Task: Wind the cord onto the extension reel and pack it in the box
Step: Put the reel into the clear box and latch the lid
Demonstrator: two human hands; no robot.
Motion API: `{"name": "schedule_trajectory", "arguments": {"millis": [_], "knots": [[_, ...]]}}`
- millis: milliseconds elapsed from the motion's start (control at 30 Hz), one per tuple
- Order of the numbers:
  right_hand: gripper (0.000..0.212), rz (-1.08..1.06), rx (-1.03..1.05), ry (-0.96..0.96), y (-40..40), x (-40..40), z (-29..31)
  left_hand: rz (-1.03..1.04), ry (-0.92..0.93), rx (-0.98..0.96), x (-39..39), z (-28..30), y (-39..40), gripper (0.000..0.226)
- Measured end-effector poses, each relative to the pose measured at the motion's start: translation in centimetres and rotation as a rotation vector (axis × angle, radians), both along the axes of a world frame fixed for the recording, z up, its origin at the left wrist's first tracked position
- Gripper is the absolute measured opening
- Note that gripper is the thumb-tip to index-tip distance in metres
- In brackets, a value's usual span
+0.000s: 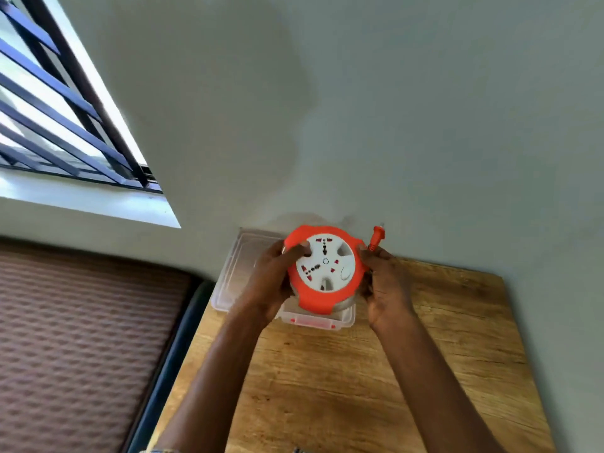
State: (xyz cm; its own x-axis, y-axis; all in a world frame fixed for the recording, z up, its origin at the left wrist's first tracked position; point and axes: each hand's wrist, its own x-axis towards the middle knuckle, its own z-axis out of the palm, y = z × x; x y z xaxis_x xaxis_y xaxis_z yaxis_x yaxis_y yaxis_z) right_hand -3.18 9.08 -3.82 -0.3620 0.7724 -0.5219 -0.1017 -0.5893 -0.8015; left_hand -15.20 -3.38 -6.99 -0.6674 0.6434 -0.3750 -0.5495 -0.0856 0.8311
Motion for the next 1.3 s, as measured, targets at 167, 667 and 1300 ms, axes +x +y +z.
{"name": "schedule_trajectory", "arguments": {"millis": [167, 667, 1300], "knots": [[0.034, 0.180, 0.213, -0.098, -2.2, -1.8, -0.5, 0.075, -0.368, 0.239, -0.1, -2.7, 0.2, 0.045], [0.060, 0.334, 0.983, -0.702, -1.9, -2.8, -3.8, 0.022, 0.527, -0.443, -4.5, -4.7, -0.7, 0.013], [0.034, 0.708, 0.874, -0.693, 3.5, -5.0, -7.5, -0.014, 0.622, -0.547, -4.3, -5.5, 1.2, 0.040]]}}
